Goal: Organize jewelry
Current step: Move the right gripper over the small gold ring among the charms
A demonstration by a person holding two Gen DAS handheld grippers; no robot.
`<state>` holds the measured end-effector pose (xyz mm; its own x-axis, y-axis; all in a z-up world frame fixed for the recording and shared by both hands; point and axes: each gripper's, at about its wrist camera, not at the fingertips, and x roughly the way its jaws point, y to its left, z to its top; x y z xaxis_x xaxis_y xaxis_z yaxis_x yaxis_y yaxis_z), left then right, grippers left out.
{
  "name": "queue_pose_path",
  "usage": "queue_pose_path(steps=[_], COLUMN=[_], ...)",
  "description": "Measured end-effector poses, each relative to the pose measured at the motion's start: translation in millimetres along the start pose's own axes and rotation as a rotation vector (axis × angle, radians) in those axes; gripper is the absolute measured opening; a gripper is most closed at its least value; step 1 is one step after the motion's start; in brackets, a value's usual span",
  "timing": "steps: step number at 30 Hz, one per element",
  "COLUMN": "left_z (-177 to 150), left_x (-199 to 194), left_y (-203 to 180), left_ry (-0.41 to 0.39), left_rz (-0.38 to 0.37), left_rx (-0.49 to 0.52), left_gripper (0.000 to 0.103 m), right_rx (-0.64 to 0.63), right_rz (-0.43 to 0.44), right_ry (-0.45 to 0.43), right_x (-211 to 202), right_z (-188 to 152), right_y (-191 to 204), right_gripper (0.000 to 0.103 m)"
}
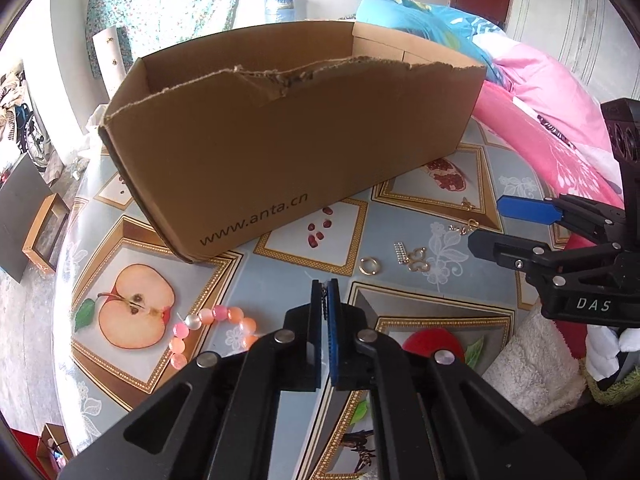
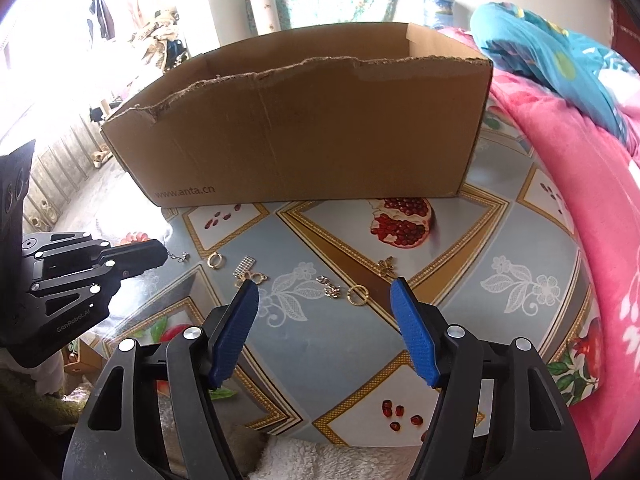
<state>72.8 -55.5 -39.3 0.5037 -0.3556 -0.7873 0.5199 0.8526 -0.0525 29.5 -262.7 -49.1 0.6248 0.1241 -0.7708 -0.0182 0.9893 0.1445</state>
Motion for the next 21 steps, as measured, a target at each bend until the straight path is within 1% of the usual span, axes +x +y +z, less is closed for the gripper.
queue_pose_path(steps=[3, 4, 5, 6, 8, 9, 11, 15, 16, 18, 21], left_z=[2, 2, 3, 4, 5, 5, 5, 2, 1, 0, -1], left_x=[-12, -15, -19, -23, -27, -27, -28, -29, -29, -28, -28], left_y=[6, 8, 9, 10, 12, 13, 15, 18, 18, 20, 22], left_ry=[-0.034, -0.047, -0.061, -0.074, -0.093, -0.098, -0.104, -0.108, -0.108, -0.109, -0.115], left_rz=[-0.019, -0.026, -0.031, -0.035, -0.037, -0.035, -0.035, -0.049, -0.052, -0.057, -0.065], left_rx=[-0.03, -0.039, -0.047, -0.054, -0.065, -0.069, -0.08, -0.099, -0.101, -0.103, -0.114], left_gripper=[0.002, 0.002, 0.002, 0.002, 0.002, 0.002, 0.002, 0.002, 0.002, 0.002, 0.002], right_rx=[-0.045, -0.063, -0.082, -0.104, -0.143, -0.157, -0.169, -0.167, -0.158, -0.15, -0.132], right_rz=[0.075, 0.106, 0.134, 0.164, 0.22, 0.246, 0.277, 0.263, 0.258, 0.21, 0.173], right_ry=[-0.014, -0.013, -0.01, -0.007, 0.01, 0.024, 0.059, 0.104, 0.097, 0.089, 0.088], right_x=[-2, -1, 0, 2, 8, 12, 23, 38, 37, 38, 39], right_z=[4, 5, 6, 6, 6, 5, 4, 3, 3, 7, 12], right_y=[14, 19, 26, 34, 51, 58, 66, 67, 64, 60, 57], right_gripper=[0.058, 0.054, 0.052, 0.051, 0.045, 0.043, 0.036, 0.034, 0.031, 0.031, 0.031])
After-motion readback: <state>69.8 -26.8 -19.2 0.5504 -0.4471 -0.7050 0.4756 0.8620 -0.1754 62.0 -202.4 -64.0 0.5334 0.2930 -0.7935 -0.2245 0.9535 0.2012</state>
